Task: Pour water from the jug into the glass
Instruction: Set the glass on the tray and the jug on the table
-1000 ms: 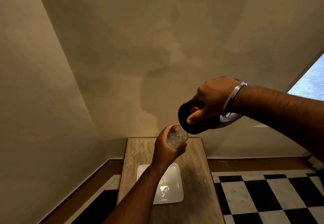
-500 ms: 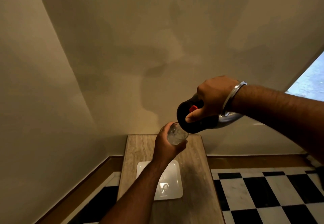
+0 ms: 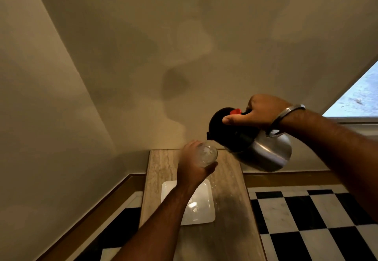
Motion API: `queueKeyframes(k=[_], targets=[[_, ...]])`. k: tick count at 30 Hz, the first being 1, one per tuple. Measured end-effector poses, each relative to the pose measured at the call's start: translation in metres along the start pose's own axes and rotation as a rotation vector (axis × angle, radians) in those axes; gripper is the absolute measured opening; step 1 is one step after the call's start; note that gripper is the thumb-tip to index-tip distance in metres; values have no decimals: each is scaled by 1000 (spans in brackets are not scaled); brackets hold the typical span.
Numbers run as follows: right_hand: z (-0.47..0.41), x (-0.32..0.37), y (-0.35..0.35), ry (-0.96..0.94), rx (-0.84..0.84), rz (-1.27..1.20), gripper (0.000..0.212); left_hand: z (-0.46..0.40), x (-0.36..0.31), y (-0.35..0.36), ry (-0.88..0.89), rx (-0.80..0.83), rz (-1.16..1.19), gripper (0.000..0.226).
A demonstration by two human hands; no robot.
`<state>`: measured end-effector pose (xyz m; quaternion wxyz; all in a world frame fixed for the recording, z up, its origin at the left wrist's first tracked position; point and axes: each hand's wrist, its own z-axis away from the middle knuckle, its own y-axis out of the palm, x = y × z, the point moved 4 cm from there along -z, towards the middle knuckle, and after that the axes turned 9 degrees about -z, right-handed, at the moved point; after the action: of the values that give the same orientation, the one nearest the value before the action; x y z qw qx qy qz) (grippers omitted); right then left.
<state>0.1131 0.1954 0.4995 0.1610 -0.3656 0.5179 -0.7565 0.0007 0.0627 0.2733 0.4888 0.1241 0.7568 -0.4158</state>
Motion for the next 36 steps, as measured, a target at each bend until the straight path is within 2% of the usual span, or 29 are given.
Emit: queueKeyframes(k=[5,8,12,15,19,23,27,36], targets=[[3,-45,42,203,-90,-417,84,-5,20,4,-55,-6,-84,80],[7,-69,78,334,-206,-660,91,-7,33,4,-110,9,-67,79],[16,-98,128,565,-388,-919,73,-5,50,8,-138,9,-59,78],[20,-113,164,661,-429,-1052,71,-1,62,16,-173,-10,-64,75],[23,-139,199,672,-470,-1126,82,7,81,35,-241,-10,-100,77],[32,-179,246,706,-503,-1135,72,14,117,59,-276,17,-220,74],[39,-233,313,702,-567,-1176,76,28,173,94,-291,45,-332,73],[31,-286,416,805,-598,-1196,70,70,267,131,-297,163,-408,77]])
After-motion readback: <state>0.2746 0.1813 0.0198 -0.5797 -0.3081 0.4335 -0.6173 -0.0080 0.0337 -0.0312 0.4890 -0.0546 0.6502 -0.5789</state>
